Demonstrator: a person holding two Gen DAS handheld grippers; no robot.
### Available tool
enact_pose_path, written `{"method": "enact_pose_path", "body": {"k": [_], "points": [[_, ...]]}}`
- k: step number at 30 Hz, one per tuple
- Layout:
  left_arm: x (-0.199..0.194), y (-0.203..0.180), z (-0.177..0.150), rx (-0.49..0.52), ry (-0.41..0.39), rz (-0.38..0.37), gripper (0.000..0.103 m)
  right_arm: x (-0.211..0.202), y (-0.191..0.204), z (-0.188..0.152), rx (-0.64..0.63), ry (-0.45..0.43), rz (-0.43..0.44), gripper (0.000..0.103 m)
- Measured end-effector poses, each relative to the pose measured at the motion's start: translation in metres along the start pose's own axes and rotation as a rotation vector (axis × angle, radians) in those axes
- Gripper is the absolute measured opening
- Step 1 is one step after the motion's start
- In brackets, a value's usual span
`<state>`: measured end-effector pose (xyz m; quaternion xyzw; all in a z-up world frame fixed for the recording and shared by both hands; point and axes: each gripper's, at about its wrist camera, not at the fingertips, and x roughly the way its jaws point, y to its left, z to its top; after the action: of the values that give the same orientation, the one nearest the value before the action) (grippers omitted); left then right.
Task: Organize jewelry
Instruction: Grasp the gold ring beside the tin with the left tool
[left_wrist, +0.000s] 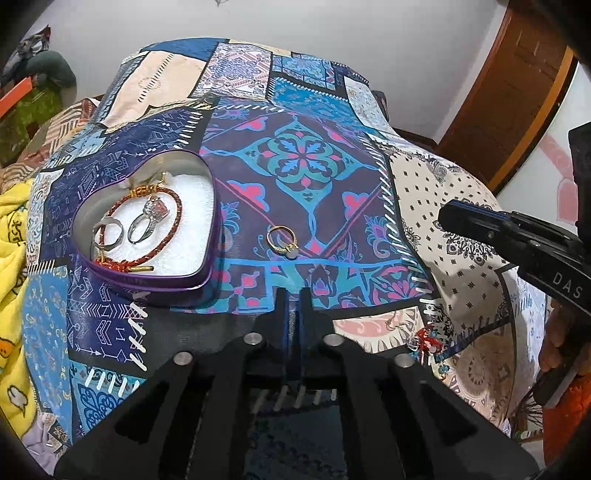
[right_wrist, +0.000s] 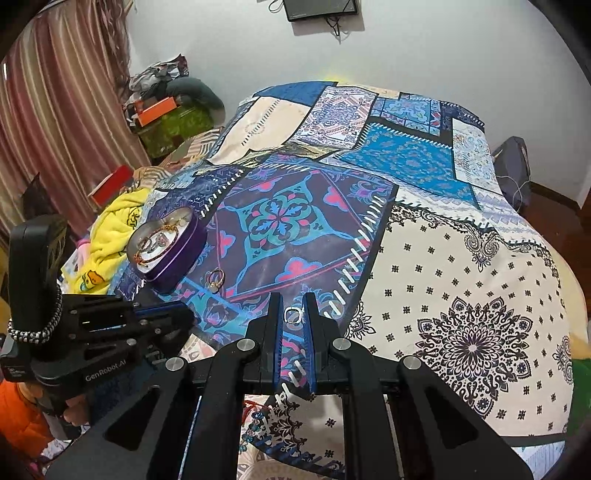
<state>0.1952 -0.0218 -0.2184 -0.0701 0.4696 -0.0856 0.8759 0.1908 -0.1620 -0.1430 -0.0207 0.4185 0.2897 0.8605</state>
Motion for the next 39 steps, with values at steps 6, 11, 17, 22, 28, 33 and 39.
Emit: {"method": "enact_pose_path", "body": {"k": [6,11,17,22,28,33,39], "points": [[0.009,-0.005,0.008,-0.015,0.004,0.009,0.027,0.001,-0.001,-0.003,0.004,0.007,0.007,0.009],[0.018,-0.005,0.016,-0.048,-0.003,0.026,0.028,0.003,-0.004,-0.006,0.009,0.012,0.016,0.009],[0.027,-0.005,0.026,-0.056,-0.010,0.045,0.028,0.005,-0.011,-0.008,0.021,0.017,0.020,0.009],[0.033,-0.012,0.029,-0.022,-0.013,0.090,0.028,0.008,-0.013,-0.010,0.028,0.023,0.023,0.009],[0.040,-0.020,0.030,0.019,-0.024,0.159,0.024,0.007,-0.012,-0.010,0.032,0.022,0.030,0.009],[0.035,-0.015,0.028,0.000,-0.027,0.134,0.017,0.003,-0.008,-0.010,0.030,0.019,0.029,0.009],[0.024,-0.019,0.019,0.012,-0.025,0.096,0.017,-0.004,-0.004,-0.009,0.025,0.013,0.020,0.009]]}}
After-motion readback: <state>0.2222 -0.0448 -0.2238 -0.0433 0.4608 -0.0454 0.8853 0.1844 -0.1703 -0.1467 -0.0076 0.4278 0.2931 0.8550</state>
